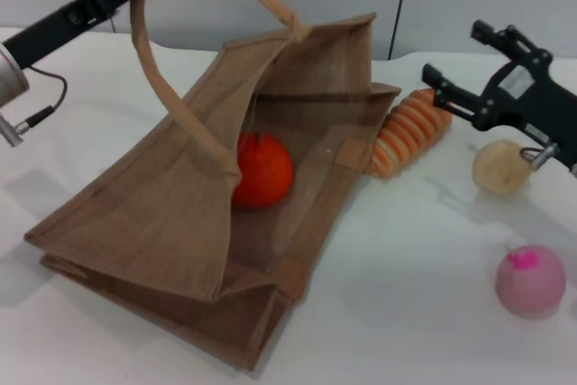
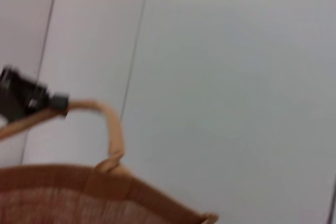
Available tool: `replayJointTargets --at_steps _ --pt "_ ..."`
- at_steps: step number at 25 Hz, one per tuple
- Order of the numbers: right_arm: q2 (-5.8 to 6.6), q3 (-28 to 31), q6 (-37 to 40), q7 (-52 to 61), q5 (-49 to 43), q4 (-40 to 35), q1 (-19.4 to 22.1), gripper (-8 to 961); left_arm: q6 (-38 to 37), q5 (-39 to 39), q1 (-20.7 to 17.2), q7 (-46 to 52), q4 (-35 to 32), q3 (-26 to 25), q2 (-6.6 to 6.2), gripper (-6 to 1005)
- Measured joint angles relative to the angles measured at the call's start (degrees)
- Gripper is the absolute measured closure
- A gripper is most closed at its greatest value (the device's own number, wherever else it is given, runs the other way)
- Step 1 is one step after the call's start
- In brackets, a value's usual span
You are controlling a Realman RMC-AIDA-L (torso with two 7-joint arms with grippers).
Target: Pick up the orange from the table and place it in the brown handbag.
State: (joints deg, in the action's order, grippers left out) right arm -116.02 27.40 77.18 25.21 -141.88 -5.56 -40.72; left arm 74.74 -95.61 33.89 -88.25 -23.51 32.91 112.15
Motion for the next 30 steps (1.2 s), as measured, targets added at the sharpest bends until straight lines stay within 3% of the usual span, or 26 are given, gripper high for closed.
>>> replayJointTargets --at_steps 10,16,20,30 --pt "-0.08 4.3 1.5 -0.2 0.0 -0.7 1.3 69 -4.0 0.1 1.3 -11.6 3.4 -0.3 1.24 774" --pt "-0.28 11.0 1.1 -0.4 0.1 -0.6 2.5 70 -7.1 -1.7 1.2 -18.8 3.5 -0.9 3.15 511" --pt "-0.5 17.8 0.8 -2.4 0.1 -0.1 3.8 70 -8.4 -7.6 0.8 -29.0 6.1 -0.9 4.22 314" --pt "-0.83 30.0 -4.7 -4.7 0.1 0.1 5.2 71 -7.4 -27.6 0.8 -54.5 17.7 -0.9 4.34 270"
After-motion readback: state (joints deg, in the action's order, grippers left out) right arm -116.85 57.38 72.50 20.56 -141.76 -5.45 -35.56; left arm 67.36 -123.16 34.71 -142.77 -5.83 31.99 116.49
